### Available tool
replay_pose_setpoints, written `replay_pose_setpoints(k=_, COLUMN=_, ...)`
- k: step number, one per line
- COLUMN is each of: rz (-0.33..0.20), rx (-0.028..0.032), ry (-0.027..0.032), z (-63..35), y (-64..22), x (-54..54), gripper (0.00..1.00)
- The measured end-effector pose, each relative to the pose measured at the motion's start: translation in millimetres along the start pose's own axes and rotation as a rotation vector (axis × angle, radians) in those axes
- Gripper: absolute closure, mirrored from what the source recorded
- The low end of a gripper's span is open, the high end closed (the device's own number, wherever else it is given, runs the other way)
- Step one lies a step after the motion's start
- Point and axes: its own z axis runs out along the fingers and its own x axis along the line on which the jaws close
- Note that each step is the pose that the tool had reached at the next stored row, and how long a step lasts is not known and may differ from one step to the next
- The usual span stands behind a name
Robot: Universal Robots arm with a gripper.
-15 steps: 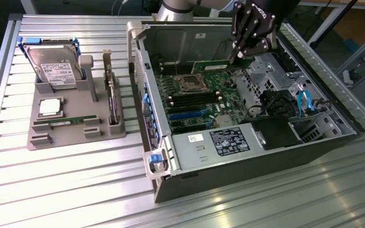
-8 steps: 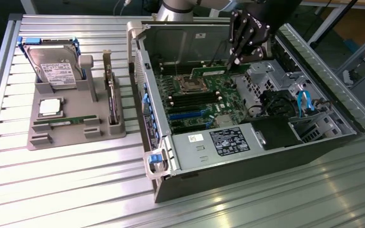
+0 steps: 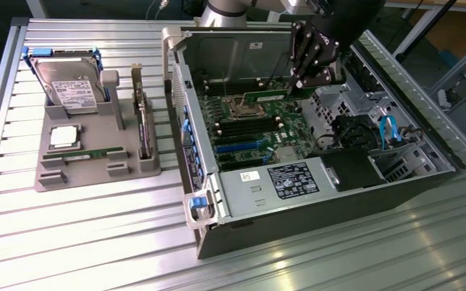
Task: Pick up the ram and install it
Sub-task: 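Pick up the ram and move it above insertion slot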
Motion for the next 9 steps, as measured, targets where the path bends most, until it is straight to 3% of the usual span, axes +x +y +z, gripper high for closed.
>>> replay_pose_setpoints(k=2, rz=0.000, rx=0.0000, ry=-0.0002, z=0.1, y=0.0, x=0.0, gripper=0.88)
replay_pose_setpoints(k=6, rz=-0.001, rx=0.0003, ry=-0.0098, z=4.0, y=-0.9, x=-2.2, gripper=0.88)
replay_pose_setpoints(k=9, rz=-0.001, rx=0.0004, ry=-0.0116, z=8.6, y=-1.6, x=-7.9, gripper=0.88)
